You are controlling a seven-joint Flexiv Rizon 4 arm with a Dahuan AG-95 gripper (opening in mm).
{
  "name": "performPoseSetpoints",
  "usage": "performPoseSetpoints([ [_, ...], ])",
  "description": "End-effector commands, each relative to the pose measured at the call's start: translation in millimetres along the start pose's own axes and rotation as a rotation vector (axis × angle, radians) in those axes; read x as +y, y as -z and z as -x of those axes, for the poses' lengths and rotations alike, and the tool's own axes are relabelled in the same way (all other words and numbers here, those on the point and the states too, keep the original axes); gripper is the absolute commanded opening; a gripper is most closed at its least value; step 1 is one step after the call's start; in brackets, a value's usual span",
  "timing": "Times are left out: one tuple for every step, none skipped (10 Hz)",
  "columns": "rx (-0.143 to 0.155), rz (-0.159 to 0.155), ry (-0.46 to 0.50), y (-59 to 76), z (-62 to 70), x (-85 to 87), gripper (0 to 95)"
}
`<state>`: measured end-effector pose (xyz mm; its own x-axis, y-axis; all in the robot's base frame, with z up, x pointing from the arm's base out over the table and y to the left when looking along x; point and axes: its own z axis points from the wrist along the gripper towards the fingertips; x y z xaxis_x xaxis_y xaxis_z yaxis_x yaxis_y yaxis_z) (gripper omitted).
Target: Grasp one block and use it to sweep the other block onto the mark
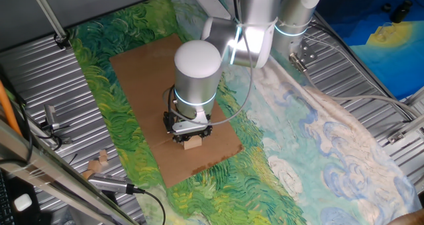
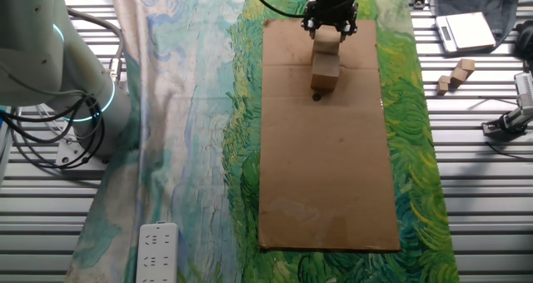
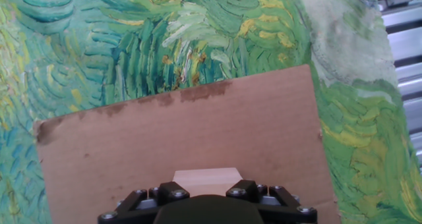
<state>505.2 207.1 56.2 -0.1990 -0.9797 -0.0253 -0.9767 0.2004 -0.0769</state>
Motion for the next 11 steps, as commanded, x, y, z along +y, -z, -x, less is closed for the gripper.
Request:
performPoseSetpoints([
  [-0.003, -0.007, 0.004, -0.2, -0.5, -0.4, 0.0],
  [-0.008, -0.009, 0.006, -0.7, -1.5, -0.8, 0.0],
  [-0.012, -0.009, 0.014, -1.0, -3.6, -1.6, 0.0],
  [-0.017, -0.01, 0.019, -1.0, -6.0, -2.6, 0.0],
  [-0.024, -0.008, 0.031, -0.4, -11.1, -4.4, 0.0],
  [-0.03, -0.007, 0.04, 0.3, -16.4, -6.3, 0.0],
  [-0.033, -0.007, 0.045, 0.7, -19.3, -7.3, 0.0],
  [-0.034, -0.007, 0.052, 1.2, -22.8, -8.1, 0.0],
  [-0.039, -0.006, 0.057, 1.6, -25.4, -8.8, 0.0],
  [-0.042, -0.005, 0.063, 2.1, -28.2, -9.4, 0.0],
  [-0.044, -0.005, 0.067, 2.6, -30.9, -10.0, 0.0],
])
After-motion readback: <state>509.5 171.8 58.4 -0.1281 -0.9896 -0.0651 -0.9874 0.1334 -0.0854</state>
